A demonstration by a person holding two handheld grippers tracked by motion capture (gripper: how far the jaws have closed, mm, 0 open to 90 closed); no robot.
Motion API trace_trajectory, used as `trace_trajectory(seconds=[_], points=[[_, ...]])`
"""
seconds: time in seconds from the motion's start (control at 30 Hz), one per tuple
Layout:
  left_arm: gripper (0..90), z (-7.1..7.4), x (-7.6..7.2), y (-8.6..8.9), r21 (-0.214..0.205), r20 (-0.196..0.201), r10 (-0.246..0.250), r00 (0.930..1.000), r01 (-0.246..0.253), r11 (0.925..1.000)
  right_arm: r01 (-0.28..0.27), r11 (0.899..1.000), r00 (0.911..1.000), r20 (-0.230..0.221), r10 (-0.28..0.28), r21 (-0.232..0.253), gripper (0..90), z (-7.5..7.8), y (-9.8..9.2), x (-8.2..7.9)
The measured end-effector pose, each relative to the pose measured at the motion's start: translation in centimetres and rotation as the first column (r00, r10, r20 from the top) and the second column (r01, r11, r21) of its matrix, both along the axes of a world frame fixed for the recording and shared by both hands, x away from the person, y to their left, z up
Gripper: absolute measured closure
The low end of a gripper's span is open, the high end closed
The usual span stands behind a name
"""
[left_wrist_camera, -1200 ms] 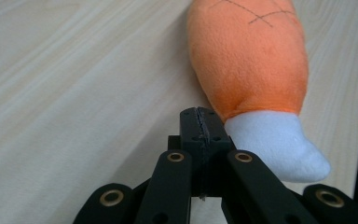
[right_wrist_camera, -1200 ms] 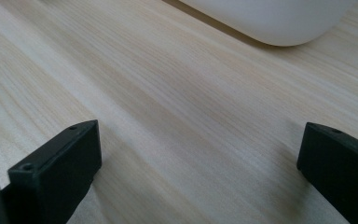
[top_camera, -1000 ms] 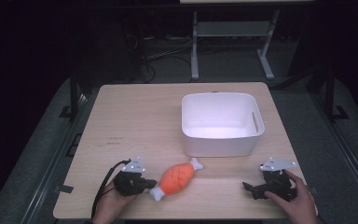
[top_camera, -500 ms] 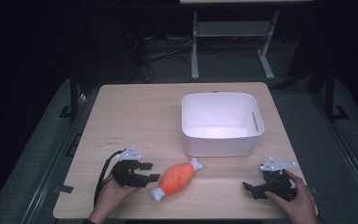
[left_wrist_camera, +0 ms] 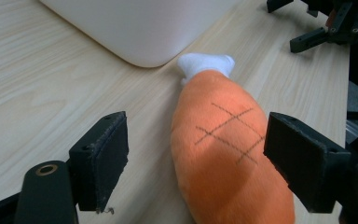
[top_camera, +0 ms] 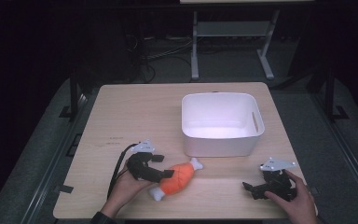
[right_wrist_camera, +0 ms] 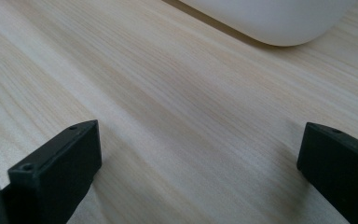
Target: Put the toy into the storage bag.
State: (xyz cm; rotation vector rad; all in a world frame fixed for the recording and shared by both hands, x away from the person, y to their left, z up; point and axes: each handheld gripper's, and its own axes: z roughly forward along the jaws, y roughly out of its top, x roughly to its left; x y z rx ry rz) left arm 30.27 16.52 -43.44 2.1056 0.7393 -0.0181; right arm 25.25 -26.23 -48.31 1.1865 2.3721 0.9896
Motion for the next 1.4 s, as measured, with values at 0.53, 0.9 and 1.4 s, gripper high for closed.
trace_trajectory(seconds=[0.53,0.9,1.4], points=[[20.1,-0.9,0.3,-1.3,0.006,-0.017,-0.027,0.9995,0.027,0.9996,0.0,1.0,1.0,0.0,0.0,0.0,0.0,0.0,0.0,0.0],[19.4,-1.8,0.1,-2.0,0.019,-0.047,-0.072,0.9963,0.073,0.9972,0.0,1.0,1.0,0.0,0.0,0.0,0.0,0.0,0.0,0.0],[23.4,-2.4,-0.6,-3.0,0.016,-0.069,-0.131,0.989,0.133,0.991,0.0,1.0,1.0,0.0,0.0,0.0,0.0,0.0,0.0,0.0]])
